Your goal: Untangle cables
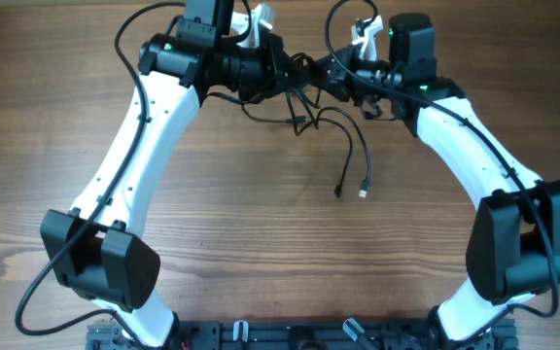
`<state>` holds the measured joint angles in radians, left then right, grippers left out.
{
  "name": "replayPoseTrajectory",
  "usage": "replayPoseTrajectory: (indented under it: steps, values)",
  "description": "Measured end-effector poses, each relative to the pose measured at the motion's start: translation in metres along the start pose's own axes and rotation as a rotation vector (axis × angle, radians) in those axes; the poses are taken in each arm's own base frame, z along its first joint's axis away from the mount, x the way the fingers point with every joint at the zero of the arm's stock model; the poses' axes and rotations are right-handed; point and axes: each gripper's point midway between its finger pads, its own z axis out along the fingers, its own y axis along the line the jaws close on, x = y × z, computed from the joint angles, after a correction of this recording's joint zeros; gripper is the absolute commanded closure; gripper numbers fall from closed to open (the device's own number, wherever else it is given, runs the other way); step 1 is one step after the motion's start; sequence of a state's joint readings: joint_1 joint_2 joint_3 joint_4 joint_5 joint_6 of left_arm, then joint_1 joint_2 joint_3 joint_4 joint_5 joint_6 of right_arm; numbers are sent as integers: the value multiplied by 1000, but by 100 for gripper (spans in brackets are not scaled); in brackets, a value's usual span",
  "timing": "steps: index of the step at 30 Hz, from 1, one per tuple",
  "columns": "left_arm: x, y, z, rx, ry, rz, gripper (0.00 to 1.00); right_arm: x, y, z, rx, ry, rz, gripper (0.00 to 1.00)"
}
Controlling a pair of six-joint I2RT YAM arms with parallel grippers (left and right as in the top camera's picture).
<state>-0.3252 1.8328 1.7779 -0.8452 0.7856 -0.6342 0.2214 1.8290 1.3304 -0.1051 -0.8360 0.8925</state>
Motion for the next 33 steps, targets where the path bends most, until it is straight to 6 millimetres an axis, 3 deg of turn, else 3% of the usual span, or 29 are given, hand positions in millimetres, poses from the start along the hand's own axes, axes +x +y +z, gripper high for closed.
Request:
replayPoseTrajectory:
  steps: [4, 9, 15, 20, 28, 33]
  values:
    - [-1, 2, 1, -15, -11, 2, 96, -4, 3, -10, -46, 19, 7, 96]
    - [-5, 10, 2, -68, -40, -3, 96, -18, 6, -39, -141, 44, 5, 96]
    - [-14, 40, -4, -234, -121, -35, 96, -29, 29, -98, -368, 125, -112, 96]
    - [-18, 64, -13, -369, -167, -41, 96, -53, 30, -163, -430, 92, -180, 96]
    - [-10, 70, -13, -419, -117, 99, 96, -95, 1, -247, -377, -105, -82, 96]
    - [-2, 89, -22, -526, -74, 177, 96, -119, -36, -325, -328, -319, -10, 96]
